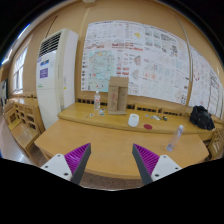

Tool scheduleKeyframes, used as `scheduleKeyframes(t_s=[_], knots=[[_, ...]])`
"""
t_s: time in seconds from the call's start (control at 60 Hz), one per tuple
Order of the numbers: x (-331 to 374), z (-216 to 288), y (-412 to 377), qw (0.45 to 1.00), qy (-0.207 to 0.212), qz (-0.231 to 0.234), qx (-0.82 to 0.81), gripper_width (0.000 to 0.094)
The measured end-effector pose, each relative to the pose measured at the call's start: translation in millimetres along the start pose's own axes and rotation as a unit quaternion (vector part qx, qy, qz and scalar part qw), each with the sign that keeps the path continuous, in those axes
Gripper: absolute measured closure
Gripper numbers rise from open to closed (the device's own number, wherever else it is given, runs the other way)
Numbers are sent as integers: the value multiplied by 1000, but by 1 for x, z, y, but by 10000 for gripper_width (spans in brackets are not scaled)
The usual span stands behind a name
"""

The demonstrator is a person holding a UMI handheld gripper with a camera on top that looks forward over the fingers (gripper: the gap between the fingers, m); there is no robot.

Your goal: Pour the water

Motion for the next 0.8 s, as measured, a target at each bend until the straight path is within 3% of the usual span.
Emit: scheduleKeyframes(t_s=[0.233, 0.517, 0.65, 0.8], knots=[[-15, -29, 74, 999, -38, -32, -18, 87], [-95, -104, 253, 990, -81, -109, -39, 86], [-153, -108, 352, 987, -72, -140, -42, 86], [-225, -82, 441, 986, -33, -150, -60, 85]])
Point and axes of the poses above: the point between the fingertips, and its own axes, seen from behind it with the camera up: y to the right, z up, x backward, against the way the camera looks, the point moved 1 cm from there along x, backward, against the way the camera looks, and after that the axes turned 11 degrees about -x, right-handed, at the moved point
